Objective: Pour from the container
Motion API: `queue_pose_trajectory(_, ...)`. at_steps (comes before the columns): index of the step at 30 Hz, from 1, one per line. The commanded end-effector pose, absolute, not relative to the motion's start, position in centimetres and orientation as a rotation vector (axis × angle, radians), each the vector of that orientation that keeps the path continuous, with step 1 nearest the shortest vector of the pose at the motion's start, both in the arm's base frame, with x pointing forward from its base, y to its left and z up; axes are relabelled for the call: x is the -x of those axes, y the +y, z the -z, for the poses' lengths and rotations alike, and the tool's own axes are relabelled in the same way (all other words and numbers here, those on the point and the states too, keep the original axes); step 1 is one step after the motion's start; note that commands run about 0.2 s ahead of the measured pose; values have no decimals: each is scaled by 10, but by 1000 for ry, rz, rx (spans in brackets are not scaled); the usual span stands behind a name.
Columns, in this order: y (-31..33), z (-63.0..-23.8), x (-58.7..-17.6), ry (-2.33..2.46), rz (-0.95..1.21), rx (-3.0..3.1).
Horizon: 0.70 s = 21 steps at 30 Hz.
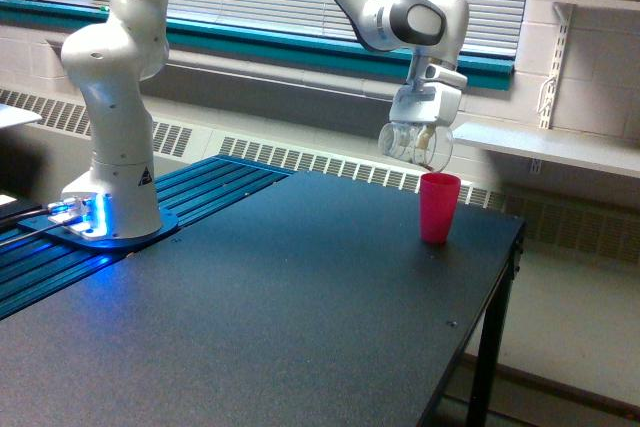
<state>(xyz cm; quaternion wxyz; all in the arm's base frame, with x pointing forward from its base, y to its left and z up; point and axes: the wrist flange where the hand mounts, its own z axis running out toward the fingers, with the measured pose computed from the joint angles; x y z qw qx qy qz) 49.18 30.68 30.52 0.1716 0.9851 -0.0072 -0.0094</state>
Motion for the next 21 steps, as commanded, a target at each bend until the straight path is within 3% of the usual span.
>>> queue_pose_trajectory(1,317,-302,-488,87,48,-2770)
queue_pose_trajectory(21,315,-327,-496,69,-33,-2789)
